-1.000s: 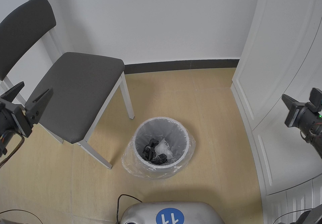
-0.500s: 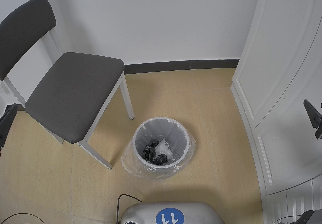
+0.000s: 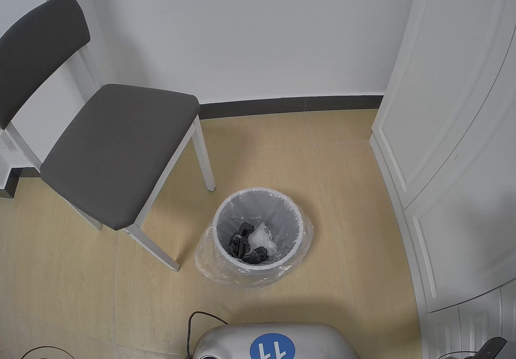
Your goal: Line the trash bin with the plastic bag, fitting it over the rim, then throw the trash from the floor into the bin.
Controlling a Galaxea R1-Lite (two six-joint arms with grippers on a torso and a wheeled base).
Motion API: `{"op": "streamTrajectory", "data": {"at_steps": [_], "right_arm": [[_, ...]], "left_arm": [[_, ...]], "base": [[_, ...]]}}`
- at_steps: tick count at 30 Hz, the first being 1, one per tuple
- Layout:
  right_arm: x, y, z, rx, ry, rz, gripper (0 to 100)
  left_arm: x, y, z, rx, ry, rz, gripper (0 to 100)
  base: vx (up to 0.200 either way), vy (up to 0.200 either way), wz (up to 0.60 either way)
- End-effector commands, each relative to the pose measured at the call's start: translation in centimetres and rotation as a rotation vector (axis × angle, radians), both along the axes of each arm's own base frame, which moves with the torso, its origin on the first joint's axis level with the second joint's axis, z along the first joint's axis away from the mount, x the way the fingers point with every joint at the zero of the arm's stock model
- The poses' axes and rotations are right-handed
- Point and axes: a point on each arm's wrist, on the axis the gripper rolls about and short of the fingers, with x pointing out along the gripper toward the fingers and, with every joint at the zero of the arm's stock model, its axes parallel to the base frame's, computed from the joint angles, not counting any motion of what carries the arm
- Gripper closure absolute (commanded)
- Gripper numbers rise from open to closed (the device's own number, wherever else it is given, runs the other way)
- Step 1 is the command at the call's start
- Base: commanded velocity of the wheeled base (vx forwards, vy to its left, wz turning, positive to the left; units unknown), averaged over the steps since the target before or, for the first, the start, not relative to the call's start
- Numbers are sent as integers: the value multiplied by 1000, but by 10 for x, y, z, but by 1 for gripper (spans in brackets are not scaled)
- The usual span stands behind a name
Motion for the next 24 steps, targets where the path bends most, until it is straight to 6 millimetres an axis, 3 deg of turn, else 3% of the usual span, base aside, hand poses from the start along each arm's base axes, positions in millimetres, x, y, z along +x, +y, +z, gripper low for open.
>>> {"op": "streamTrajectory", "data": {"at_steps": [1,16,24], "right_arm": [[-23,-6,-9,-6,-78,-49,0],[-71,-10,-52,-51,-137,-88,0],[-77,-6,-58,-44,-165,-87,0]], "left_arm": [[-18,6,-2,-19,-55,27,0],[-43,11,-15,-38,-102,85,0],[-48,10,-18,-43,-120,117,0]], "base": [[0,0,0],[0,0,0],[0,0,0]]}}
